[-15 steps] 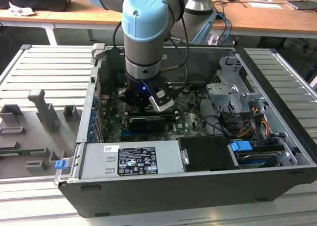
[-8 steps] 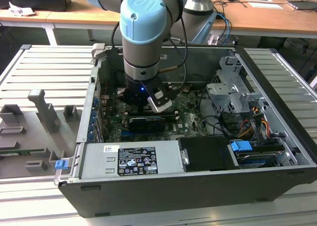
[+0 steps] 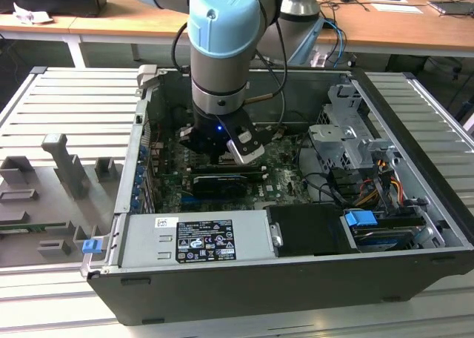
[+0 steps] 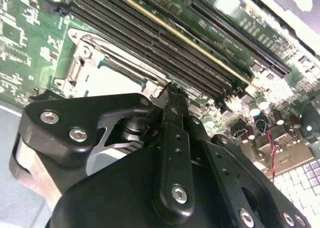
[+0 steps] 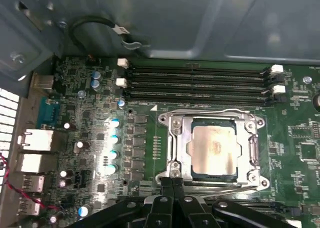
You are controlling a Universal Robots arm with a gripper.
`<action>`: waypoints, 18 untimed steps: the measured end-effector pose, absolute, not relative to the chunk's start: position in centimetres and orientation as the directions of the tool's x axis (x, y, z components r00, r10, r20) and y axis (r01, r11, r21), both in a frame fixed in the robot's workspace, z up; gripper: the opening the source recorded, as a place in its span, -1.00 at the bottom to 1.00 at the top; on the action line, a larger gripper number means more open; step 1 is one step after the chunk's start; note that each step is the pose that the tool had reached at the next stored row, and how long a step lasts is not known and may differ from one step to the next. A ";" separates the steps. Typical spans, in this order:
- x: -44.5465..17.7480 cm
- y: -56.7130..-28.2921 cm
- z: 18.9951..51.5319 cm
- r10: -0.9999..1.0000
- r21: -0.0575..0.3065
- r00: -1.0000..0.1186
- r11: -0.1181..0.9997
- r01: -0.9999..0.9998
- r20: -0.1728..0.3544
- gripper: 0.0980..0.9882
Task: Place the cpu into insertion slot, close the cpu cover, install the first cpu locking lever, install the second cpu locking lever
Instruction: 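Install the second cpu locking lever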
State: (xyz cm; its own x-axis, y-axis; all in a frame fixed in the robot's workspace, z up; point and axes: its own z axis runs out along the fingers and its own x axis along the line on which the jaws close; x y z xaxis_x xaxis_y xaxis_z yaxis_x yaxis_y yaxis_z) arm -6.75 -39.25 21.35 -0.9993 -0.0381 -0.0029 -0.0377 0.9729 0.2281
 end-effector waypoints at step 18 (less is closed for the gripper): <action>-7.4 -40.6 20.0 -0.038 0.308 -0.999 0.951 -0.037 -0.005 -0.98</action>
State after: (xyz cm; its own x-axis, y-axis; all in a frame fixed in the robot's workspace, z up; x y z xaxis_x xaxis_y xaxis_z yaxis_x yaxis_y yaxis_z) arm -7.44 -40.62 20.02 -0.9993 -0.0377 -0.0052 -0.0374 0.9506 0.3080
